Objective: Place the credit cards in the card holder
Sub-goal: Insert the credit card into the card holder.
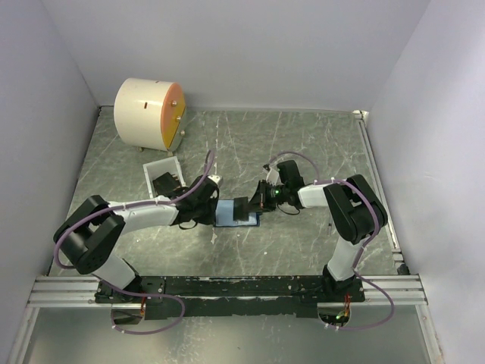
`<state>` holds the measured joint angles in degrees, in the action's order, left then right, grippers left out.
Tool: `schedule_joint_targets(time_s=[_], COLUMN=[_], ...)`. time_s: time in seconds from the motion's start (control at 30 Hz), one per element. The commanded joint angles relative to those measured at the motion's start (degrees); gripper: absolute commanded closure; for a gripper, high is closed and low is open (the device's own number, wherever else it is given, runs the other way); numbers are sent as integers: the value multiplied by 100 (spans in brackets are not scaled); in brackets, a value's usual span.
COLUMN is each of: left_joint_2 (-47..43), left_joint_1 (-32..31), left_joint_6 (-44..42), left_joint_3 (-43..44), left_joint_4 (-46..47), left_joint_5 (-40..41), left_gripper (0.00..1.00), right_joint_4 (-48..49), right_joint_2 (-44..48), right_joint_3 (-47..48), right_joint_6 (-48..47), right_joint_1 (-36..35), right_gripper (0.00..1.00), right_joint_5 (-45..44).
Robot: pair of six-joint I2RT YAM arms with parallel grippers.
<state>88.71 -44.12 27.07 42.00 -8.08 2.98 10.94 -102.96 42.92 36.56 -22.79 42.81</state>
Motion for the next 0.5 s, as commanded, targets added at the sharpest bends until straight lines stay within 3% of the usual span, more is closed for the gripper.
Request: schedule_joint_targets(time_s=[0.0, 0.47], left_joint_2=[363, 416], left_joint_1=[-117, -209], left_joint_6=[31, 105], left_joint_3=[16, 47], left_joint_4=[-161, -273], left_joint_5=[100, 225], left_gripper=[93, 93], right_joint_4=[-28, 186], right_joint_2=[-119, -45], right_joint_3=[-194, -412], right_joint_6=[-241, -24], right_joint_1=[20, -92], right_gripper=[100, 100], right_joint_5=[-281, -127])
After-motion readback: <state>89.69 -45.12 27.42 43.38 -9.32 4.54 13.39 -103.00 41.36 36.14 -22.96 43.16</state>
